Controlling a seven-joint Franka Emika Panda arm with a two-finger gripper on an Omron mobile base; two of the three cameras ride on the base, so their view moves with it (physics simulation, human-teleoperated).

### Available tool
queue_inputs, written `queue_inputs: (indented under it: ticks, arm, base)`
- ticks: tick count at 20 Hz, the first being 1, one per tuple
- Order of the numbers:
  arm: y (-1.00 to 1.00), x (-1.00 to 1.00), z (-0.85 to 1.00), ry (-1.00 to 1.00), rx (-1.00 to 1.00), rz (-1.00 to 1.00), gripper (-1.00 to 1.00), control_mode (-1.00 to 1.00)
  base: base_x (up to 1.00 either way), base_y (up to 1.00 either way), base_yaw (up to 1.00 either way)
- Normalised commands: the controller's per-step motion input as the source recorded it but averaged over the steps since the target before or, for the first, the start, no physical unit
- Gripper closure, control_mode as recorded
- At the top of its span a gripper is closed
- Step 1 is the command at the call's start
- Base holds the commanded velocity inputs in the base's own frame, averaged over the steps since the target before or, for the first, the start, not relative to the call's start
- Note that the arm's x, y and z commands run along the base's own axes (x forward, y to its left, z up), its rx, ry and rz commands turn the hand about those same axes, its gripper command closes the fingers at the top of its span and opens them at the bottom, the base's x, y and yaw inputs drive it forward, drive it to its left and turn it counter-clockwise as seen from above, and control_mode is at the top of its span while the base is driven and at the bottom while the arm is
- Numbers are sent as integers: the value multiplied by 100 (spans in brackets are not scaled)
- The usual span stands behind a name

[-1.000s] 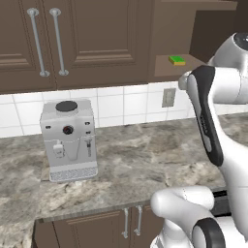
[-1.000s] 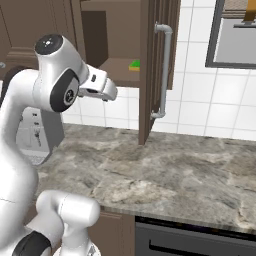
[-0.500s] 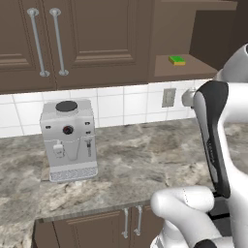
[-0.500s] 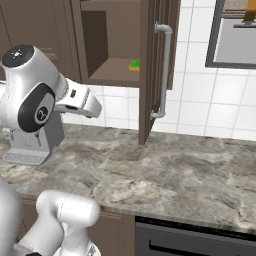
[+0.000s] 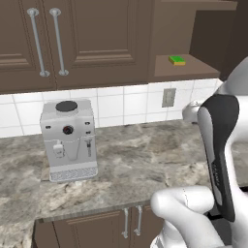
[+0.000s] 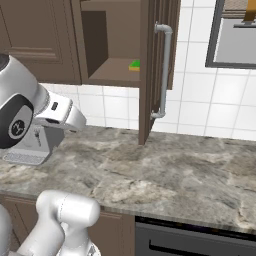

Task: Pick up the sponge and bar soap from the sink, and place them back in the cabinet, and close the cabinet door.

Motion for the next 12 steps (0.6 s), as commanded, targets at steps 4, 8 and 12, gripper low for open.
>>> queue_inputs:
  ticks: [4,8,12]
  arm:
    - [3,-30,0,5,0,5,-100,-100]
    - [3,-28,0,4,0,4,-100,-100]
    - [0,-28,-12,0,0,9,-100,-100]
  base:
    - [0,0,0]
    - [0,0,0]
    - [0,0,0]
